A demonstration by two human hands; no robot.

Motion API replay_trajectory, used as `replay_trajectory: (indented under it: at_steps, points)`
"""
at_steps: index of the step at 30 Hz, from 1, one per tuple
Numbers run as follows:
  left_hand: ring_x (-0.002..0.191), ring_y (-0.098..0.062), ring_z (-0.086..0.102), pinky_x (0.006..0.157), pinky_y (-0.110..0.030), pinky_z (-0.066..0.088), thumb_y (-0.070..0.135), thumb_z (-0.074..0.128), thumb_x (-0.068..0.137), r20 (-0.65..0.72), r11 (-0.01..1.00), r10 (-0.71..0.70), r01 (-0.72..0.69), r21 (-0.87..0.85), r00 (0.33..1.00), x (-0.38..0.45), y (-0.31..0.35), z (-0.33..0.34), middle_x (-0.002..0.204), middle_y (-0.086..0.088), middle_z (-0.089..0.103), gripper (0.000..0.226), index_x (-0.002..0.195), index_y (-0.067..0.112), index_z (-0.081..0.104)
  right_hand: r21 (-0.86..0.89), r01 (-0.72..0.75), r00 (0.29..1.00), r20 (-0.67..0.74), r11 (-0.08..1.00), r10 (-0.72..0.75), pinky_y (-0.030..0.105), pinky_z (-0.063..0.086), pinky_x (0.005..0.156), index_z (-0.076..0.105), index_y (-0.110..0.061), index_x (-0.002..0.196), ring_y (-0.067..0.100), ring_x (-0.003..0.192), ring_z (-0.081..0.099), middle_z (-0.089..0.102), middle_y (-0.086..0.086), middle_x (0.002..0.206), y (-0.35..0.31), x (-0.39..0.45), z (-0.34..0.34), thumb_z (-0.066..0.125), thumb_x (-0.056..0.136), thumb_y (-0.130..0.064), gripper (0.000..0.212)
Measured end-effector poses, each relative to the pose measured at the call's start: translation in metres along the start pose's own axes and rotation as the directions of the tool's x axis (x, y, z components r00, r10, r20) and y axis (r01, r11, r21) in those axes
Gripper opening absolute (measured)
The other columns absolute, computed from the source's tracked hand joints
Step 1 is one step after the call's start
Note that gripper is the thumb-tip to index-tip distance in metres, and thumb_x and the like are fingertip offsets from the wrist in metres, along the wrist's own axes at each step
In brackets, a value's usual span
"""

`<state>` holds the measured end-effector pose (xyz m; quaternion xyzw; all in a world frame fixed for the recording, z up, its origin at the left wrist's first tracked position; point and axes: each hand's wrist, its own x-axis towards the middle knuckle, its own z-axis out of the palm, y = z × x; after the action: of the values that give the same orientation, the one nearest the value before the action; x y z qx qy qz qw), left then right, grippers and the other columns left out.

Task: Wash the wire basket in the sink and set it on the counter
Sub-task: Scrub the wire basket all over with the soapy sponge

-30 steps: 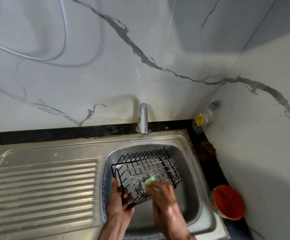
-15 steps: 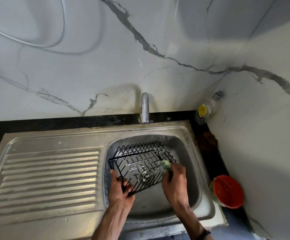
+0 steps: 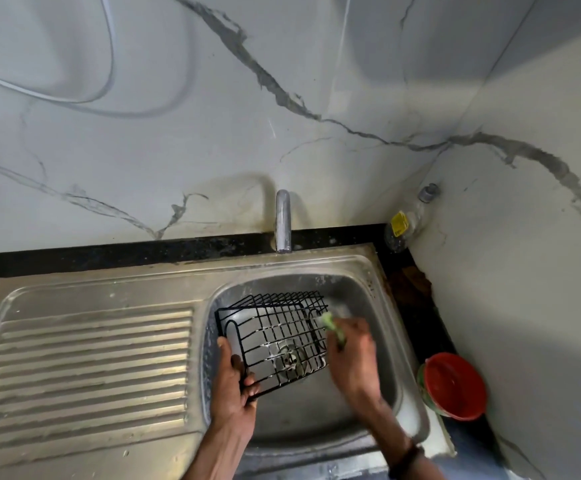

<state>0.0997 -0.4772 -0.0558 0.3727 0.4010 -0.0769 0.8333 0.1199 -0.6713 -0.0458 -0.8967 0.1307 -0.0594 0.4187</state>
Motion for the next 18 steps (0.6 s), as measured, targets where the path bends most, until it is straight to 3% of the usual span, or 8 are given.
replay_trajectory:
  at_steps: [3, 6, 10, 14, 18]
  points:
    - [0.039, -0.005, 0.034, 0.035, -0.018, 0.032, 0.058, 0.061, 0.094, 0.041, 0.999, 0.013, -0.015, 0.05, 0.999, -0.005, 0.0, -0.004, 0.058, 0.006, 0.037, 0.047, 0.065, 0.023, 0.049, 0.036, -0.343, 0.939, 0.035, 0.939, 0.342, 0.021, 0.046, 0.048, 0.076, -0.017, 0.103, 0.011, 0.055, 0.059, 0.069, 0.001, 0.075, 0.023, 0.048, 0.003, 0.059, 0.097, -0.012, 0.019]
    - [0.044, -0.007, 0.036, 0.038, -0.019, 0.034, 0.06, 0.06, 0.093, 0.057, 0.987, 0.022, -0.031, 0.16, 0.998, -0.007, -0.004, -0.006, 0.06, 0.005, 0.039, 0.048, 0.068, 0.021, 0.048, 0.059, -0.429, 0.902, 0.088, 0.901, 0.423, 0.024, 0.049, 0.047, 0.076, -0.016, 0.104, 0.01, 0.055, 0.057, 0.069, 0.001, 0.073, 0.033, 0.072, 0.02, 0.06, 0.098, -0.019, 0.018]
    - [0.049, -0.01, 0.035, 0.042, -0.022, 0.033, 0.061, 0.061, 0.09, 0.073, 0.967, 0.059, -0.075, 0.243, 0.996, -0.005, -0.006, -0.002, 0.061, 0.005, 0.039, 0.048, 0.068, 0.021, 0.046, 0.177, -0.361, 0.931, 0.119, 0.915, 0.344, 0.021, 0.049, 0.049, 0.073, -0.02, 0.114, 0.006, 0.058, 0.054, 0.07, 0.0, 0.082, 0.004, 0.067, 0.031, 0.061, 0.1, -0.016, 0.02]
    - [0.047, -0.01, 0.033, 0.044, -0.023, 0.03, 0.062, 0.061, 0.09, 0.075, 0.938, 0.097, -0.116, 0.326, 0.993, -0.002, -0.006, 0.0, 0.056, 0.005, 0.038, 0.051, 0.062, 0.023, 0.044, 0.294, -0.137, 0.99, 0.08, 0.946, 0.118, 0.024, 0.057, 0.068, 0.072, -0.027, 0.122, 0.0, 0.075, 0.061, 0.075, -0.002, 0.107, -0.025, 0.031, 0.041, 0.064, 0.097, -0.015, 0.029]
    - [0.05, -0.011, 0.03, 0.044, -0.022, 0.028, 0.058, 0.064, 0.091, 0.062, 0.95, 0.084, -0.099, 0.297, 0.995, -0.003, -0.004, -0.001, 0.057, 0.007, 0.034, 0.043, 0.068, 0.023, 0.052, 0.384, 0.035, 0.994, 0.083, 0.923, -0.072, 0.025, 0.057, 0.076, 0.072, -0.028, 0.124, 0.004, 0.091, 0.067, 0.067, -0.013, 0.12, -0.039, -0.016, 0.033, 0.066, 0.096, -0.011, 0.033]
